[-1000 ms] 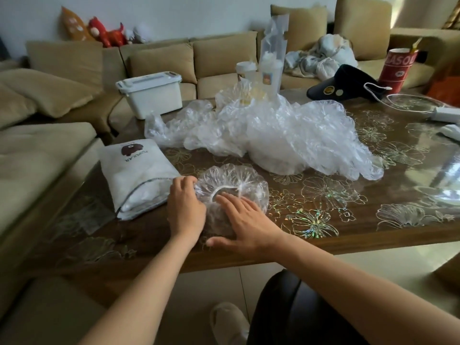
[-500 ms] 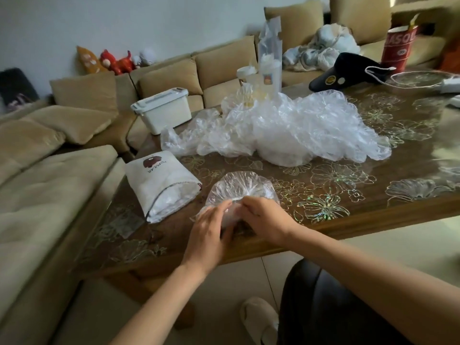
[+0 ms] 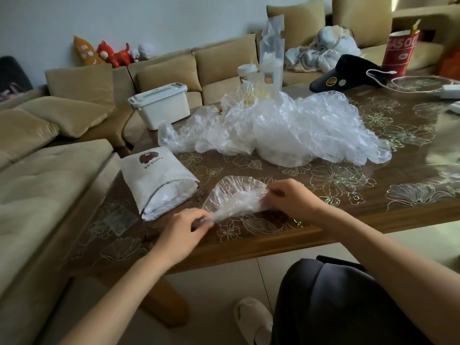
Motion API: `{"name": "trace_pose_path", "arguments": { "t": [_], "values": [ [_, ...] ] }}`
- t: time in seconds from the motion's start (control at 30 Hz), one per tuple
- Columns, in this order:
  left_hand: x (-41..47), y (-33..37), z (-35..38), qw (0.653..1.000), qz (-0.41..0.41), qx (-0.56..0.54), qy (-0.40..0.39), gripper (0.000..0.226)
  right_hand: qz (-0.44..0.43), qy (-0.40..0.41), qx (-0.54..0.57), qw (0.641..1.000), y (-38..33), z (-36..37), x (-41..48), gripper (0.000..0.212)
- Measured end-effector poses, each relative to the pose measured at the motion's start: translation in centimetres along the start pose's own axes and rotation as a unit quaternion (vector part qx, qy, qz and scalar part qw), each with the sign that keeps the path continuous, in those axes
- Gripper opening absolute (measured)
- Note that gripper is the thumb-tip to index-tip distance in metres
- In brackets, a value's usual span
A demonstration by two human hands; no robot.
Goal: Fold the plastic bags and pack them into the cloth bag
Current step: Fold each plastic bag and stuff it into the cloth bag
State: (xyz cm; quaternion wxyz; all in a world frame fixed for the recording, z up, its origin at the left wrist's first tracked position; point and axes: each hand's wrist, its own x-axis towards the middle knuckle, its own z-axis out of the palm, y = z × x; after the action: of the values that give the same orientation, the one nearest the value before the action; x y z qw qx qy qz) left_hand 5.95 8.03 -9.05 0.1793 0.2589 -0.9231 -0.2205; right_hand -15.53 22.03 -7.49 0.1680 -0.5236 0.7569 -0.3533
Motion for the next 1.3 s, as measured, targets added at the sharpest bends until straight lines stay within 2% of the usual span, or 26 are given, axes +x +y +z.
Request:
{"name": "trace_pose_path", "arguments": {
  "t": [0.13, 0.27, 0.4, 0.5, 0.67, 0.83, 0.93, 1.0, 1.03, 1.07, 1.1, 1.17, 1.23, 1.3],
  "values": [
    [1.0, -0.8, 0.0, 0.988, -0.081, -0.126, 0.032, 0.019, 0.026, 0.033, 0.038, 0.998, 0.6, -0.3, 0.3, 0.028],
    [2.0, 0.0, 1.0, 0.985, -0.106, -0.122, 0.067, 0.030, 0.063, 0.047, -0.016, 0.997, 0.4, 0.5, 1.0, 0.040],
    [2.9, 0.5, 2.2, 0.981, -0.159, -0.023, 0.104, 0.036, 0.100, 0.118, -0.132, 0.979, 0.2, 2.1, 1.9, 0.043],
    [3.4, 1.0, 2.9, 0.970, -0.184, 0.086, 0.131, 0.028, 0.092, 0.139, -0.210, 0.964, 0.3, 3.1, 2.5, 0.040],
    [4.2, 1.9, 3.5, 0.957, -0.210, 0.163, 0.118, 0.027, 0.107, 0.130, -0.263, 0.950, 0.4, 3.3, 3.2, 0.039],
    [4.3, 2.1, 3.0, 0.943, -0.224, 0.214, 0.119, 0.031, 0.103, 0.135, -0.289, 0.942, 0.6, 2.9, 3.2, 0.019],
    [3.9, 2.1, 2.1, 0.932, -0.167, 0.276, 0.163, 0.020, 0.109, 0.151, -0.280, 0.942, 0.4, 2.6, 2.8, 0.020],
    [3.7, 2.3, 2.1, 0.932, -0.041, 0.281, 0.224, 0.017, 0.071, 0.190, -0.264, 0.943, -0.2, 2.5, 2.7, 0.028],
    [3.8, 2.5, 2.5, 0.933, 0.031, 0.264, 0.241, 0.019, 0.026, 0.204, -0.242, 0.948, -0.8, 2.6, 2.6, 0.032],
    [4.0, 3.0, 2.9, 0.940, 0.089, 0.241, 0.225, 0.025, -0.024, 0.194, -0.218, 0.956, -1.3, 2.8, 2.6, 0.035],
    [4.1, 3.6, 3.4, 0.954, 0.116, 0.213, 0.175, 0.036, -0.069, 0.160, -0.198, 0.965, -1.8, 3.2, 2.5, 0.039],
    [4.3, 4.7, 4.3, 0.982, 0.083, 0.165, 0.049, 0.054, -0.104, 0.072, -0.186, 0.974, -1.8, 4.2, 2.4, 0.047],
    [4.5, 4.0, 5.3, 0.983, 0.019, 0.182, -0.032, 0.055, -0.063, 0.003, -0.216, 0.974, -0.6, 4.5, 2.4, 0.050],
    [4.3, 2.9, 5.8, 0.980, -0.030, 0.187, -0.065, 0.059, -0.021, -0.043, -0.244, 0.969, 0.8, 4.1, 2.4, 0.056]
  ]
}}
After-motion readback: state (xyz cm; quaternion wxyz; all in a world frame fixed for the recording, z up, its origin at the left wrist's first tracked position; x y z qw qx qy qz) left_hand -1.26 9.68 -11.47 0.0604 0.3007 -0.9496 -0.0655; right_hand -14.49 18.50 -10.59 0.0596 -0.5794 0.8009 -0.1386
